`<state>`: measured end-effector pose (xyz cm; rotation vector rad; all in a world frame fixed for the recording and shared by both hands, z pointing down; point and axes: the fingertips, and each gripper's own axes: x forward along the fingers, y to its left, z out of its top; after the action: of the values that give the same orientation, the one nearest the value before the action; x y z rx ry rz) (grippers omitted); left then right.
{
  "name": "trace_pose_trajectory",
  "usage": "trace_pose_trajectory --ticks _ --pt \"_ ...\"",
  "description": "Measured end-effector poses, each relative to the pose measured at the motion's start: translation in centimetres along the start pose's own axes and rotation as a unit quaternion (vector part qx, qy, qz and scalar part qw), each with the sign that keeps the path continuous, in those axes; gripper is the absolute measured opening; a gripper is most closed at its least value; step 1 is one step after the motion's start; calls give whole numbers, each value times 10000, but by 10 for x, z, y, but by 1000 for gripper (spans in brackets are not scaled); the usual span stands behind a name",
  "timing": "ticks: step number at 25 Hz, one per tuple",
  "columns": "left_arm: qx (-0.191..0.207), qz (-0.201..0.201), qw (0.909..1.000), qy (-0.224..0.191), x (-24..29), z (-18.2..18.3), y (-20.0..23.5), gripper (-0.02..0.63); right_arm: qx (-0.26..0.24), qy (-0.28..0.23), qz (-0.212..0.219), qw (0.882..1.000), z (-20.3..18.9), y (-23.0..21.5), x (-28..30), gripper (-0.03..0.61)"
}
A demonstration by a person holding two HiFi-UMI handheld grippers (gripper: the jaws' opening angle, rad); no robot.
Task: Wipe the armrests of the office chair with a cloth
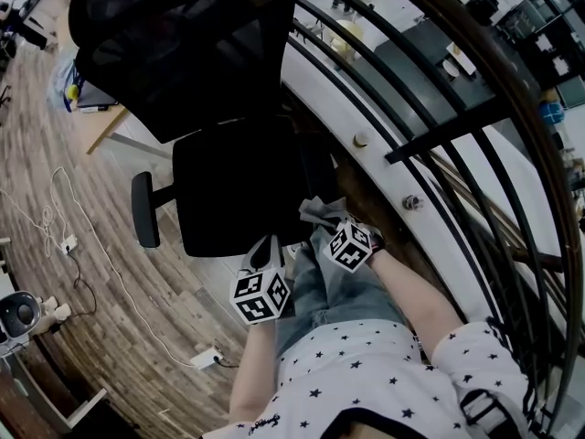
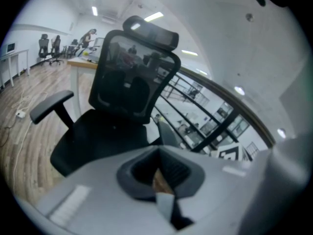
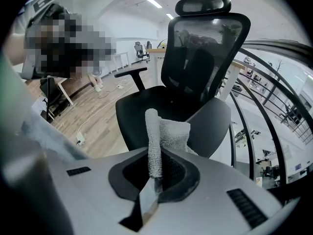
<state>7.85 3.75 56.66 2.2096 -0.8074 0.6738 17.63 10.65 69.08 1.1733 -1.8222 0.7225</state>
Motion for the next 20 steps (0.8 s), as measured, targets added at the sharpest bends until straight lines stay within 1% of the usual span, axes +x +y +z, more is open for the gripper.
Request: trace_pose_trajectory --ticks 6,12,20 --pt "-113 158 9997 -145 -4 6 -3 8 61 -188 155 9997 6 5 -17 25" --pt "-259 439 9979 -392 -14 11 -10 8 -214 -432 294 9984 16 3 -42 25" --pt "-527 847 9925 -700 -39 3 -26 8 -395 -845 471 9945 26 4 -83 25"
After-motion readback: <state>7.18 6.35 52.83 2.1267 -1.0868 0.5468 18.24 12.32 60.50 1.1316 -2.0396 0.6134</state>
